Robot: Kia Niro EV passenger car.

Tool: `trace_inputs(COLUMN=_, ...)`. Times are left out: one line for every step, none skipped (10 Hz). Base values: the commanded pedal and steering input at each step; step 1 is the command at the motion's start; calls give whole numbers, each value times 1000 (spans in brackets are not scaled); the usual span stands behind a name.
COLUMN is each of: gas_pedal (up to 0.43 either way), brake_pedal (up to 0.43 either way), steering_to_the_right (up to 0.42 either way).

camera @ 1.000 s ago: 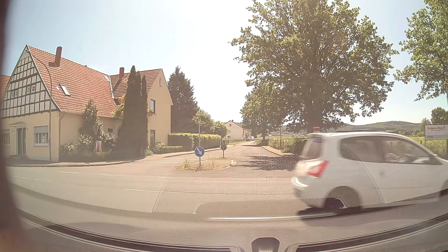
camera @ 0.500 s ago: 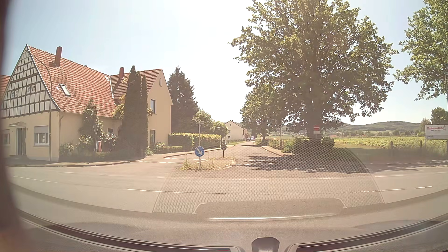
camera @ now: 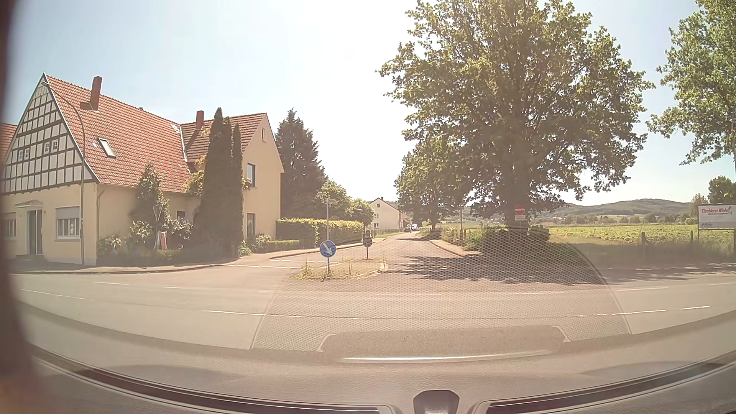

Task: Follow the waypoints while adhering to traffic rules and regulations

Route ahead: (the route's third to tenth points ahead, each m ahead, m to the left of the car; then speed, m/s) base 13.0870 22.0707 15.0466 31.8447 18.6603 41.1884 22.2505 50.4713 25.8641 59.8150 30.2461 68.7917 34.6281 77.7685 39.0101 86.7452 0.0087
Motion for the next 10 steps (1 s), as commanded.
trace_inputs(gas_pedal=0, brake_pedal=250, steering_to_the_right=-194)
trace_inputs(gas_pedal=0, brake_pedal=250, steering_to_the_right=-194)
trace_inputs(gas_pedal=0, brake_pedal=250, steering_to_the_right=-194)
trace_inputs(gas_pedal=0, brake_pedal=250, steering_to_the_right=-194)
trace_inputs(gas_pedal=0, brake_pedal=250, steering_to_the_right=-194)
trace_inputs(gas_pedal=0, brake_pedal=250, steering_to_the_right=-194)
trace_inputs(gas_pedal=0, brake_pedal=244, steering_to_the_right=-194)
trace_inputs(gas_pedal=0, brake_pedal=250, steering_to_the_right=-194)
trace_inputs(gas_pedal=0, brake_pedal=250, steering_to_the_right=-194)
trace_inputs(gas_pedal=0, brake_pedal=250, steering_to_the_right=-192)
